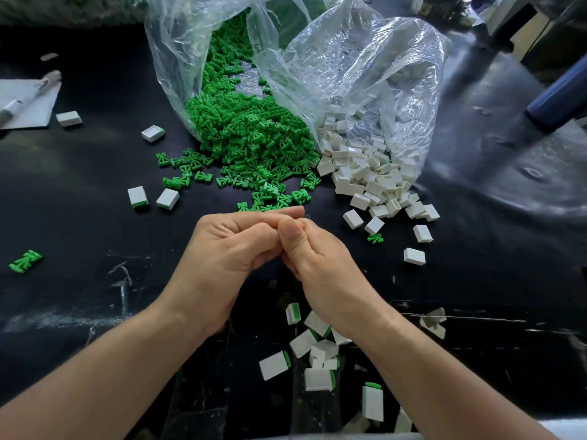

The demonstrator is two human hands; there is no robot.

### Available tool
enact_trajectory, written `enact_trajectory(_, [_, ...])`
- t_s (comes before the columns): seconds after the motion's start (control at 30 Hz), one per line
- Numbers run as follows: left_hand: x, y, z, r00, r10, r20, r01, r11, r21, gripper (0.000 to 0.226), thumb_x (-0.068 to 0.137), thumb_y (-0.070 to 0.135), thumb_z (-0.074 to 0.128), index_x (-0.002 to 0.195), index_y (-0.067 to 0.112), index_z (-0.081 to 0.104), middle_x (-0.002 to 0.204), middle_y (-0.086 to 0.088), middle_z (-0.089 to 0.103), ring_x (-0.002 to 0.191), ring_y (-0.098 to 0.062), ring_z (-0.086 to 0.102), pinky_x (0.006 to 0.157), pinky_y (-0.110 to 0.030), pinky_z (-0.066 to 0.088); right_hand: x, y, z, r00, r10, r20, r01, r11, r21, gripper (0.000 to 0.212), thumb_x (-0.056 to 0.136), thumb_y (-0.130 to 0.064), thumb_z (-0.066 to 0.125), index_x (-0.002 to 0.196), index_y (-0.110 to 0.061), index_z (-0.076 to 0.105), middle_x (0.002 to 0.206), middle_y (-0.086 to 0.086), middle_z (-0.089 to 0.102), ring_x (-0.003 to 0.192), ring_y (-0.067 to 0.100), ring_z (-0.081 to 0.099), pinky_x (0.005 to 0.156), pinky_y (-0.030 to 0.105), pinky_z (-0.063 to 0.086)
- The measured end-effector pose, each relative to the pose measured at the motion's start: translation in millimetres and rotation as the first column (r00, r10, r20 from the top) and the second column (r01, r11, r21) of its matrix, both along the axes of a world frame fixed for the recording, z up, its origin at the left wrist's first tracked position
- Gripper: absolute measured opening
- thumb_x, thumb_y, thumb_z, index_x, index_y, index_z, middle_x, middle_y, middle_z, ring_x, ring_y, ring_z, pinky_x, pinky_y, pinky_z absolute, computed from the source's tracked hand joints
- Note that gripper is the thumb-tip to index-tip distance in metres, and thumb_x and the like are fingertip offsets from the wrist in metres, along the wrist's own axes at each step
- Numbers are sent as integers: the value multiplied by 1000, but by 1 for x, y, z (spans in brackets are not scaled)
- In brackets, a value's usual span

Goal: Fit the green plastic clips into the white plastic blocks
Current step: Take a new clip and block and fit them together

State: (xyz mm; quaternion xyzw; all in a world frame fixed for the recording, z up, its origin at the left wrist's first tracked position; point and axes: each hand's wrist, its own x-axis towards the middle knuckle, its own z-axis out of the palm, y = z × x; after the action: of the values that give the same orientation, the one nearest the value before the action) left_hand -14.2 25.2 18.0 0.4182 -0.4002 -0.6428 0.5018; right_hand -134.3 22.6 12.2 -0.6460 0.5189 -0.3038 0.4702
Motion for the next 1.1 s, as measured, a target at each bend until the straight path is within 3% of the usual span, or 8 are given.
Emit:
enact_trajectory(0.3, [0, 1, -1, 1000, -2, -18, 2, 1000, 7, 29, 80, -10, 48, 80, 5, 73, 95, -7, 74, 83, -18, 70, 66, -20, 55, 0, 0, -2, 999, -26, 42, 25, 1000, 17, 36, 82, -62, 25, 71, -37, 49, 57, -36, 49, 58, -13, 46, 57, 8, 33])
enact_trajectory(0.43, [2, 1, 2, 999, -35, 22, 36, 999, -30, 29, 81, -9, 48, 84, 4, 74, 78, -36, 63, 62, -28, 64, 62, -21, 53, -3, -2, -2, 986, -15, 167, -9, 990, 141, 39, 85, -53, 34, 71, -24, 55, 53, -19, 46, 54, -1, 40, 58, 19, 34])
enact_trajectory(0.57, [1, 1, 4, 999, -42, 30, 44, 997, -59, 35, 83, -12, 43, 83, 6, 74, 67, -34, 60, 53, -24, 61, 60, -22, 53, -5, -4, -1, 971, -7, 237, -38, 982, 186, 46, 83, -51, 35, 77, -12, 57, 52, -16, 44, 51, 0, 38, 52, 14, 34])
enact_trajectory(0.63, [1, 1, 3, 1000, -24, 20, 25, 999, -34, 34, 83, -12, 44, 83, 5, 74, 76, -36, 62, 58, -27, 62, 60, -22, 54, -4, -4, -2, 983, -10, 186, -23, 985, 173, 44, 82, -53, 34, 76, -15, 56, 52, -17, 44, 53, 1, 38, 55, 19, 34])
enact_trajectory(0.7, [0, 1, 1, 1000, -7, 19, 7, 1000, -15, 33, 83, -12, 45, 81, 5, 74, 83, -23, 70, 65, -27, 64, 59, -22, 54, -2, -3, -4, 989, -27, 147, 3, 987, 161, 41, 82, -54, 34, 76, -21, 57, 52, -19, 46, 54, 0, 39, 58, 22, 32])
enact_trajectory(0.93, [-3, 3, 2, 1000, 16, 4, -16, 999, 32, 33, 82, -12, 46, 78, 6, 73, 93, -3, 74, 73, -20, 68, 61, -21, 55, 0, 0, -7, 995, -44, 88, 36, 995, 88, 33, 96, -43, 33, 68, -36, 50, 54, -33, 50, 57, -13, 45, 62, 16, 30])
enact_trajectory(1.03, [-3, 2, 2, 1000, 9, -2, -9, 1000, 21, 35, 82, -12, 45, 77, 8, 75, 89, -5, 74, 72, -24, 65, 62, -22, 56, 1, 0, -6, 994, -50, 94, 43, 996, 74, 34, 97, -41, 33, 68, -36, 50, 54, -33, 50, 57, -13, 46, 61, 16, 31])
enact_trajectory(1.1, [-2, 2, 3, 1000, -3, 3, 3, 1000, 10, 35, 81, -11, 46, 76, 8, 76, 82, -17, 71, 70, -30, 61, 60, -23, 56, 0, -1, -5, 992, -43, 121, 32, 996, 89, 37, 96, -44, 33, 68, -33, 54, 55, -28, 51, 56, -8, 46, 61, 16, 32])
